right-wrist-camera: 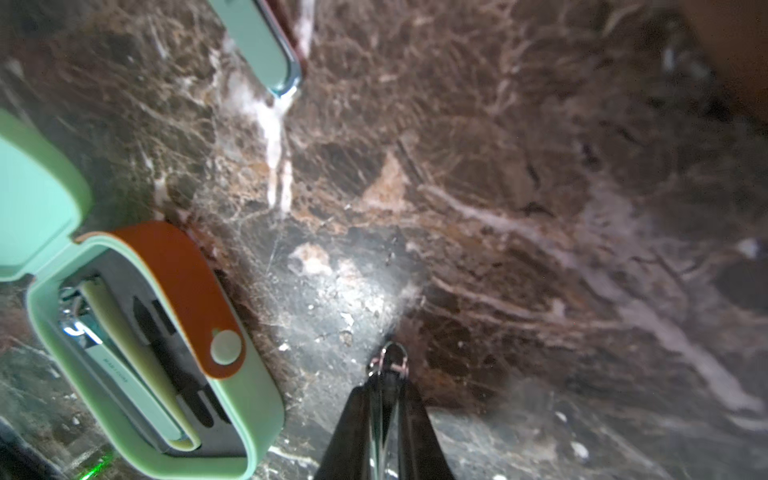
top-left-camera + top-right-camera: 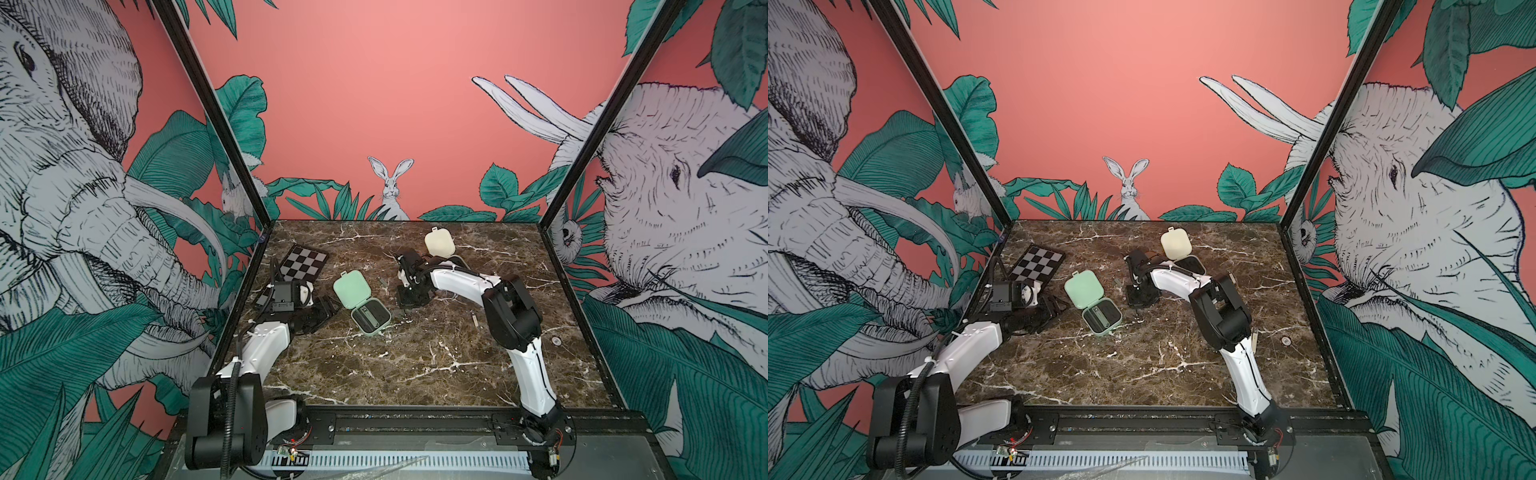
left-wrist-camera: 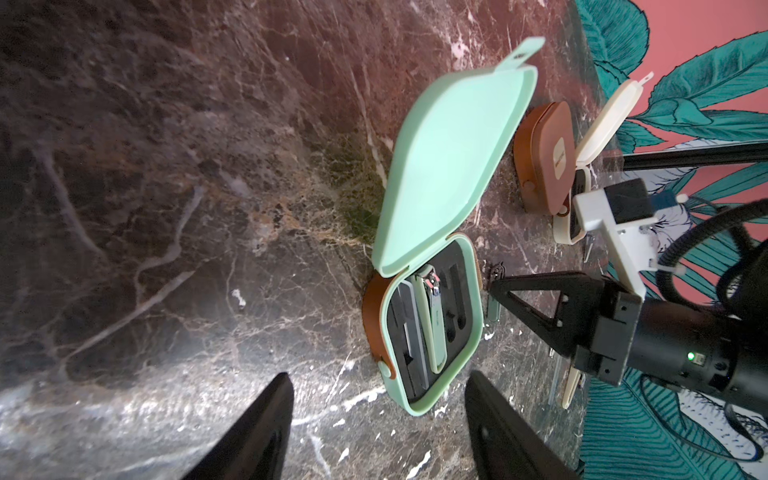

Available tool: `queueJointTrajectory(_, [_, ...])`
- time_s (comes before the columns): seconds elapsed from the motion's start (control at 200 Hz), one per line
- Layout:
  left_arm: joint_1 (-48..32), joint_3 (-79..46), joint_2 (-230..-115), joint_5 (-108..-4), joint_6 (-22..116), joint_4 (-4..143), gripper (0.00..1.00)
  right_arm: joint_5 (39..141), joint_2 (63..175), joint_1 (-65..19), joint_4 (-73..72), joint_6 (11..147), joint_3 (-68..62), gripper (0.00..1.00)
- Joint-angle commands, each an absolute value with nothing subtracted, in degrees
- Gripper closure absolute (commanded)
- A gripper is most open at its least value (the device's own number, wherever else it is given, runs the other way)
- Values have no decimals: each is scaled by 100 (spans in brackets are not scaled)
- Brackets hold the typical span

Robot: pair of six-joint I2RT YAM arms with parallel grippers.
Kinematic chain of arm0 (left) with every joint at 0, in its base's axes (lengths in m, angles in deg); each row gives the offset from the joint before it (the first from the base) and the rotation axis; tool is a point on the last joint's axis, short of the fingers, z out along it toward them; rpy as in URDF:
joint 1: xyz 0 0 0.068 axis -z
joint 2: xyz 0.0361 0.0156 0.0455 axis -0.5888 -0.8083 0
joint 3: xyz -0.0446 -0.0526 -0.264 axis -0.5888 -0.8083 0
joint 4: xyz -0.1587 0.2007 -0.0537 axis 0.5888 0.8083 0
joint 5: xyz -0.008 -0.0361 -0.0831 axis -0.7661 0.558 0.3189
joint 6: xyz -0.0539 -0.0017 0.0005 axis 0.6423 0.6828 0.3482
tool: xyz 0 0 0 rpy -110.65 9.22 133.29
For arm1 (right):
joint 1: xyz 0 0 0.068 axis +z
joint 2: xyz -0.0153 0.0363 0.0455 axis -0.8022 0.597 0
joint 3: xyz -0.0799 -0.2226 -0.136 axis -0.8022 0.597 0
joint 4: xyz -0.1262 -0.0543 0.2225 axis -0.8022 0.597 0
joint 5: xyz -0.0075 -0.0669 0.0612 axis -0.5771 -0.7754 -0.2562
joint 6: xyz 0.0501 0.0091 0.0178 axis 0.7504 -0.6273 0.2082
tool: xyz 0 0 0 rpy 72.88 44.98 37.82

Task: Organize nail clipper sets
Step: Pick up the nail clipper from the center of the board, then place the nail clipper in the storage box.

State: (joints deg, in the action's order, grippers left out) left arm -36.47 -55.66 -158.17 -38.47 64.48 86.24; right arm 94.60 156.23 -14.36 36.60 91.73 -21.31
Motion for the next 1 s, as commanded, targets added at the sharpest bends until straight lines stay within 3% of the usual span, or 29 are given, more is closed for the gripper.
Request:
queueJointTrajectory(0.0, [-3617, -5650, -15640, -3812, 6497, 8642, 32, 9883, 15454, -1532, 3211, 9394, -1776, 90])
queueJointTrajectory(0.165, [-3616, -5630, -15557, -3778, 6539, 8701, 32, 10160, 15220, -1659, 2757, 9487, -1373, 95])
queueJointTrajectory(0.275, [-3588, -5535, -15744, -3185, 6657, 8415, 31, 10478, 14975, -1678, 2558, 9376, -1295, 97])
queueJointTrajectory(0.605, [-2931, -4903, -16357, -1831, 7560, 7027, 36, 12392, 14581, -1694, 1443, 9371, -1129, 97])
queueJointTrajectory(0.995, [-2921, -5026, -16204, -2246, 7295, 7625, 36, 12211, 15023, -1938, 1393, 9494, -670, 99])
